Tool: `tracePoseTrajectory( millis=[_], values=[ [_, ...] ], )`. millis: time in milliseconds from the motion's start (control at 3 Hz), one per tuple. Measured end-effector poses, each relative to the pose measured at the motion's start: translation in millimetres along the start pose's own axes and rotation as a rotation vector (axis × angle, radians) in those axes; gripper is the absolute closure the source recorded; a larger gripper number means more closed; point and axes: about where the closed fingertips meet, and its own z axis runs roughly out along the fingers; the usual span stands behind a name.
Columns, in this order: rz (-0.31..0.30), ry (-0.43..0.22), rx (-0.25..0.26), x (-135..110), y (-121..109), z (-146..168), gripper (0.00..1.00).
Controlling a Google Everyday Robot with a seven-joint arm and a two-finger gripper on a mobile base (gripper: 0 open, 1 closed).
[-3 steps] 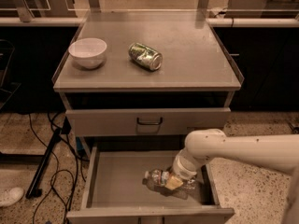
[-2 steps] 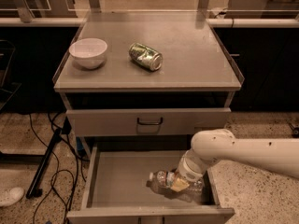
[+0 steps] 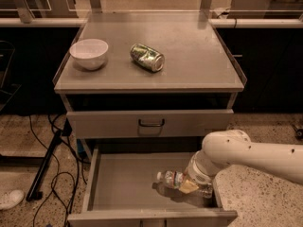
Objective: Pick water bottle from middle drawer and place on counter
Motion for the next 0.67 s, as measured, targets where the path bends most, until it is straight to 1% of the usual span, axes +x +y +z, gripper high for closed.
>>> tracePoseTrajectory(
  millis=[333,667],
  values=[
    [0.047,0.003,0.013,4.2,-19.5,-13.8,1.0],
    [0.085,0.008,0.035,12.6,-34.1,-30.5,1.0]
  ],
)
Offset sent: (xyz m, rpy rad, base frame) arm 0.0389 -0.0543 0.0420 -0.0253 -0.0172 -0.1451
